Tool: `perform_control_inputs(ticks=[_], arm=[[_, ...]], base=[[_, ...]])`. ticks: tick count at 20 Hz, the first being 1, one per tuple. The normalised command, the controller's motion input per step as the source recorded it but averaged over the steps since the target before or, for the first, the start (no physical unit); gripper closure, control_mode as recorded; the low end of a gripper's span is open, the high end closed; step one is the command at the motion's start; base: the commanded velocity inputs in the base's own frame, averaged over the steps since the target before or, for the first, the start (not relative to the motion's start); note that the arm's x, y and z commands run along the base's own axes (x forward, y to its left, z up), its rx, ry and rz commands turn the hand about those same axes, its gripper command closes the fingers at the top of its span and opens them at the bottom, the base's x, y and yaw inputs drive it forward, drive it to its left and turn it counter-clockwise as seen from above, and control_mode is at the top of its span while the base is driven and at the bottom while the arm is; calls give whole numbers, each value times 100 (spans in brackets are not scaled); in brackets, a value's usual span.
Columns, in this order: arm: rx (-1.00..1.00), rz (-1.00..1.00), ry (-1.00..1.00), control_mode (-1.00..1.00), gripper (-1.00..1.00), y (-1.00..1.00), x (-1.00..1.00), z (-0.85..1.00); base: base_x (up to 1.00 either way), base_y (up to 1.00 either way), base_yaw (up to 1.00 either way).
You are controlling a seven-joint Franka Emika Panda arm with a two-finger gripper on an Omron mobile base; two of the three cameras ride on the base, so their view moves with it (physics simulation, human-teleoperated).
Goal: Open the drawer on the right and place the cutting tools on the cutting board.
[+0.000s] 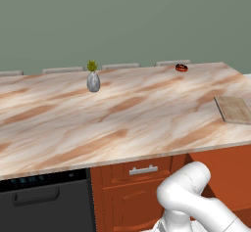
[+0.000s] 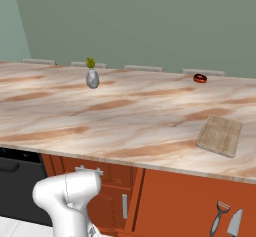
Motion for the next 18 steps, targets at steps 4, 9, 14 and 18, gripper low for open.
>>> perform_control_inputs(ticks=[4,9,14,18], arm=[[0,0,-2,-100,-100,0,-60,35],[0,-1,0,-100,-100,6,-29,63],[-1,-1,0,-100,-100,17,-16,76],[-1,0,0,-100,-100,10,-22,84]], base=[[0,0,0],[0,0,0],[0,0,0],[0,0,0]])
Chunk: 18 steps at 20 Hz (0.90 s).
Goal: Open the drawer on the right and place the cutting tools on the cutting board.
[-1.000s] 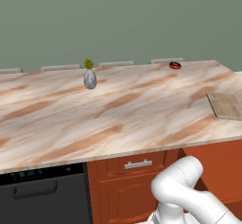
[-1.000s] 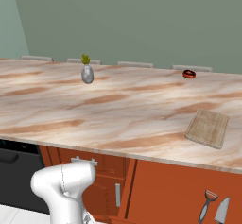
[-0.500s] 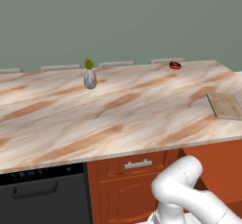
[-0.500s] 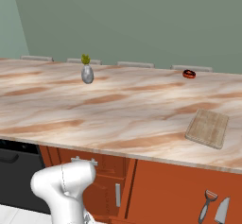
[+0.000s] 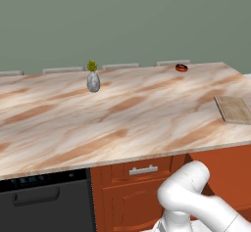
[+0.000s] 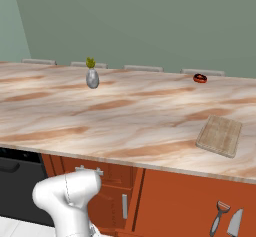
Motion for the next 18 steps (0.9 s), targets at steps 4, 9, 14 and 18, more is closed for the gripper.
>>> perform_control_inputs(ticks=[4,9,14,18], arm=[[0,0,0,-100,-100,6,-18,82],[-5,0,0,-100,-100,20,-6,82],[-9,0,0,-100,-100,43,0,81],[-3,0,6,-100,-100,42,3,67]], base=[[0,0,0],[0,0,0],[0,0,0],[0,0,0]])
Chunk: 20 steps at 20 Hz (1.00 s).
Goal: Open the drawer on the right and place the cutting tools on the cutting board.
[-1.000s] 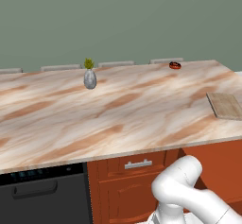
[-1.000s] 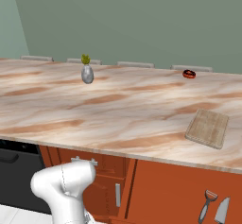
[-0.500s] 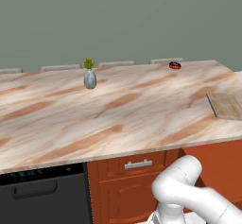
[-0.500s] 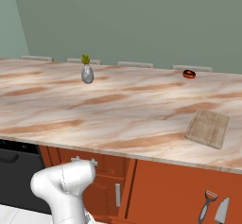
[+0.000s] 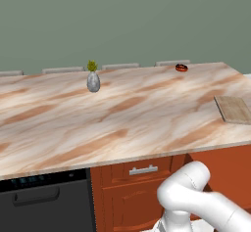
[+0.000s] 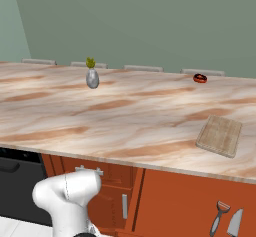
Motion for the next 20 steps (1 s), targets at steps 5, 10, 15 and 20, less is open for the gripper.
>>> perform_control_inputs(ticks=[5,10,15,20], arm=[[-3,0,10,-100,-100,43,17,61],[-9,0,25,-100,-100,51,40,47],[-17,-5,29,-100,-100,70,50,23],[-29,-3,24,-100,-100,100,34,-1]], base=[[0,0,0],[0,0,0],[0,0,0],[0,0,0]])
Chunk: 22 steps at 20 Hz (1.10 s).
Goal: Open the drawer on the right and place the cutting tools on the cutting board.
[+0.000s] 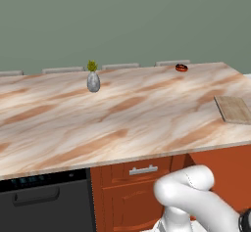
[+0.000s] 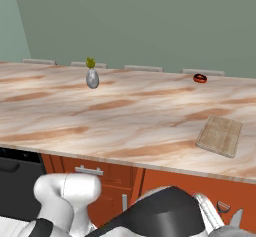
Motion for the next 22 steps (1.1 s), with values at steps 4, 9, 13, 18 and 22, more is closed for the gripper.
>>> perform_control_inputs(ticks=[4,9,13,18,22], arm=[[-36,0,14,-100,-100,100,27,-15],[-16,-6,14,-100,-100,85,52,6],[-3,-10,20,-100,-100,33,66,37],[0,-2,5,-100,-100,6,11,6],[0,2,0,-100,-100,-1,1,0]], base=[[0,0,0],[0,0,0],[0,0,0],[0,0,0],[0,0,0]])
